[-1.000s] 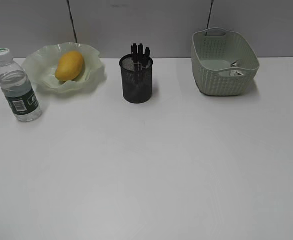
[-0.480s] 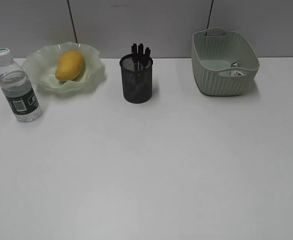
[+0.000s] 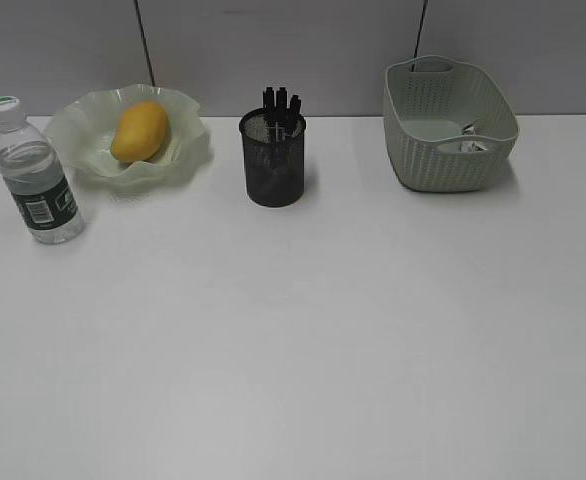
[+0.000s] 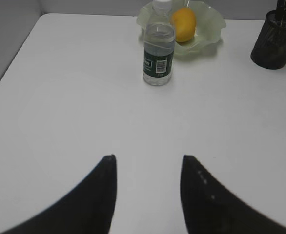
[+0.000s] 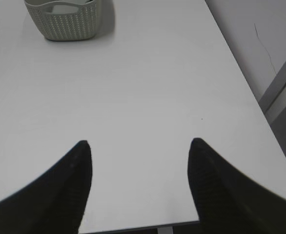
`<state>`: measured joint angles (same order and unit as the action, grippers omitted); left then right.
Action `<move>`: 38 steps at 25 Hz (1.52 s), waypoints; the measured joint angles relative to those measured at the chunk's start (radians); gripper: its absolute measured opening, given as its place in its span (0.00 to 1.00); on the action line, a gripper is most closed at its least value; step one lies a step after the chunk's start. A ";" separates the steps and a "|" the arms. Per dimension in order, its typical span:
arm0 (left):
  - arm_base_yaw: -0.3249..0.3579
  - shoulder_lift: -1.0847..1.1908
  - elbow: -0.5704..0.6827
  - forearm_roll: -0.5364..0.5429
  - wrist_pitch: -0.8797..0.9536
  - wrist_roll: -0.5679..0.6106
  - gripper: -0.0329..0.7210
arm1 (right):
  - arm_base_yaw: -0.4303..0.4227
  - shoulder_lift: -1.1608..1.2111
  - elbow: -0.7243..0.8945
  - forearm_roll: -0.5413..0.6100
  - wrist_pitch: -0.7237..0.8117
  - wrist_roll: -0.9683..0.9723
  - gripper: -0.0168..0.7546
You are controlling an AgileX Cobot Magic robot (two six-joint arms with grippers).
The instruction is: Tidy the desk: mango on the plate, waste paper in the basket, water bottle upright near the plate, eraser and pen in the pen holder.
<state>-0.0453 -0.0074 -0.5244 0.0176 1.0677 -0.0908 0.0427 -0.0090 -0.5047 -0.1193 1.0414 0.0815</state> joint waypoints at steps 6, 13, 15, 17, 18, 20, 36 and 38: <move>0.000 0.000 0.000 -0.001 0.000 0.000 0.48 | 0.000 0.000 0.000 0.000 0.000 0.000 0.66; 0.000 0.000 0.000 -0.004 0.000 0.001 0.46 | 0.000 0.000 0.000 0.042 0.000 -0.032 0.66; 0.000 0.000 0.000 -0.009 0.000 0.010 0.44 | 0.000 0.000 0.000 0.064 0.000 -0.056 0.66; 0.000 0.000 0.000 -0.018 0.000 0.032 0.43 | 0.000 0.000 0.000 0.076 0.000 -0.067 0.66; 0.000 0.000 0.000 -0.031 0.000 0.048 0.42 | 0.000 0.000 0.000 0.079 0.000 -0.069 0.66; 0.000 -0.001 0.000 -0.045 0.000 0.062 0.40 | 0.000 0.000 0.000 0.081 0.000 -0.071 0.66; 0.000 -0.001 0.000 -0.050 0.000 0.073 0.38 | 0.000 0.000 0.000 0.086 0.000 -0.074 0.66; 0.000 -0.001 0.000 -0.050 0.000 0.073 0.38 | 0.000 0.000 0.000 0.086 0.000 -0.074 0.66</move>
<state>-0.0453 -0.0082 -0.5244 -0.0326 1.0677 -0.0178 0.0427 -0.0090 -0.5047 -0.0333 1.0414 0.0072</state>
